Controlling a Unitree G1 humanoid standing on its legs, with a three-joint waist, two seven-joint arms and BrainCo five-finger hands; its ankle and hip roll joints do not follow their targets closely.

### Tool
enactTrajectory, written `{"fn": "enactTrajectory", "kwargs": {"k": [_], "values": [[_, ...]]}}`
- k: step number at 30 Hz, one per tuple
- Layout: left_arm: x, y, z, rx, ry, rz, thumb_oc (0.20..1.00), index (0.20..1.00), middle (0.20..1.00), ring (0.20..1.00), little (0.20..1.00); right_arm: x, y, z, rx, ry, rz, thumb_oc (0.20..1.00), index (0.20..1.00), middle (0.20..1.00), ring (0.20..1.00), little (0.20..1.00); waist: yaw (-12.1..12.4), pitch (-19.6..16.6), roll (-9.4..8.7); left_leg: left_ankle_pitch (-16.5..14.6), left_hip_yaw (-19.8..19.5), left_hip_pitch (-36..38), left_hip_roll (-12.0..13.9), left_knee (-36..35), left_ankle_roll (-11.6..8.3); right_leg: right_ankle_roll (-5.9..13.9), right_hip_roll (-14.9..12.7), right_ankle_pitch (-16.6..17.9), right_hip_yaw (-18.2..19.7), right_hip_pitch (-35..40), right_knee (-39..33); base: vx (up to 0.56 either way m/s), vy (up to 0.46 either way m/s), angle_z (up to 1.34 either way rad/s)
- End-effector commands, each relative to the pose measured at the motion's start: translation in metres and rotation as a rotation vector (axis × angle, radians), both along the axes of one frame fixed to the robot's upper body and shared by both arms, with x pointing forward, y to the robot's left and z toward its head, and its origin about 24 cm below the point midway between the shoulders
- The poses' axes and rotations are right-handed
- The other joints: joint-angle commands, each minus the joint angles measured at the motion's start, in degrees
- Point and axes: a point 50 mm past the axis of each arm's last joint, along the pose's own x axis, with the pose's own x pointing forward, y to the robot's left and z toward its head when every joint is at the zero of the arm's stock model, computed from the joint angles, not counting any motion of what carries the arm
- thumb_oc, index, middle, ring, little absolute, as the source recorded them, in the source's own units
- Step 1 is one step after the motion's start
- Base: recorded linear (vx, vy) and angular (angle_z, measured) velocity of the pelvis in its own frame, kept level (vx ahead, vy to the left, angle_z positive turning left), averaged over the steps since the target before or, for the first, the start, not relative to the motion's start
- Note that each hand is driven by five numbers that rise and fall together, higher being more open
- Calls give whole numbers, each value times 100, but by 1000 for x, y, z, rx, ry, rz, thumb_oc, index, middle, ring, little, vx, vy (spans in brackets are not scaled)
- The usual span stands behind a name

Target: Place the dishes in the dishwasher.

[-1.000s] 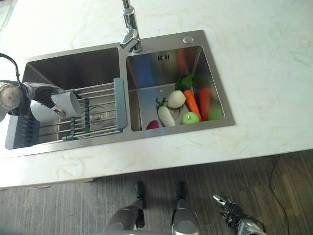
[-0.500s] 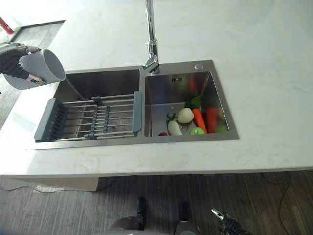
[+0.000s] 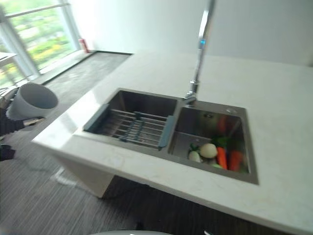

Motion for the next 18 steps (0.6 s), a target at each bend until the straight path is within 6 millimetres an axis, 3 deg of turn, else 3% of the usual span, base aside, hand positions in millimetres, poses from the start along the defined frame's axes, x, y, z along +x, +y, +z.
{"fn": "enactTrajectory", "kwargs": {"k": [1,3,5,7,9,10,11,12,14,16,17,18], "values": [[12,-7,46,45,-260,-61,200,200,200,200,200,51,-4,10,-31,-157,-37,1000,1000,1000,1000,1000,-422,478,-217,226,667,142,2,825,-269,500,-708,-29,87,154,-257,-203,180,100],[13,-10,39,3,-268,-79,200,200,200,200,200,54,-6,12,-24,-185,-18,1000,1000,1000,1000,1000,-583,516,-263,-33,916,310,48,1476,-246,494,-766,-26,12,181,-232,-160,261,81],[15,-11,38,-38,-266,-94,200,200,200,200,200,53,-6,12,-16,-207,9,1000,1000,1000,1000,1000,-736,514,-239,-36,1312,555,225,1568,-252,500,-800,23,-192,199,-207,-124,311,106],[21,-17,34,-94,-248,-135,200,200,200,200,200,48,-3,12,39,-236,-2,1000,1000,1000,1000,1000,-901,408,-209,-58,1868,1042,370,1057,-294,603,-916,114,-547,281,-200,-98,488,111],[25,-21,35,-134,-229,-176,200,200,200,200,200,43,-2,10,59,-224,-8,1000,1000,1000,1000,1000,-968,336,-165,122,2214,1276,447,651,-360,757,-1060,216,-768,390,-197,-41,511,114],[26,-23,34,-142,-225,-183,200,200,200,200,200,43,-1,10,61,-219,-4,1000,1000,1000,1000,1000,-965,320,-177,-69,2168,1335,336,580,-302,791,-1118,259,-772,381,-192,18,575,131],[27,-27,31,-154,-212,-197,200,200,200,200,200,46,4,8,67,-203,-2,1000,1000,1000,1000,1000,-881,316,-181,-446,1926,1405,-10,475,-105,991,-1331,380,-726,345,-88,47,600,139],[24,-30,30,-165,-197,-222,200,200,200,200,200,47,7,7,84,-197,-20,1000,1000,1000,1000,1000,-798,330,-164,-568,1839,1437,-163,466,-30,1121,-1517,485,-727,324,32,60,676,91],[20,-36,27,-180,-160,-251,200,200,200,200,200,49,14,6,108,-193,-19,1000,1000,1000,1000,1000,-606,378,-151,-724,1596,1420,-401,508,129,1152,-1818,595,-773,325,431,77,587,70],[20,-46,24,-228,-135,-303,200,200,200,200,200,45,20,4,126,-191,-17,1000,1000,1000,1000,1000,-583,470,-157,-858,1247,1401,-647,568,423,1166,-2164,821,-496,39,1397,125,544,119],[27,-54,20,-249,-106,-343,200,200,200,200,200,38,20,3,124,-184,-30,1000,1000,1000,1000,1000,-720,523,-129,-892,905,1392,-760,574,591,1059,-2097,739,96,-276,1974,96,413,181],[36,-68,11,-262,-79,-394,200,200,200,200,200,33,19,2,131,-187,-56,1000,1000,1000,1000,1000,-900,564,-138,-767,597,1280,-827,616,719,794,-1645,506,598,-473,2035,123,341,202]]}}
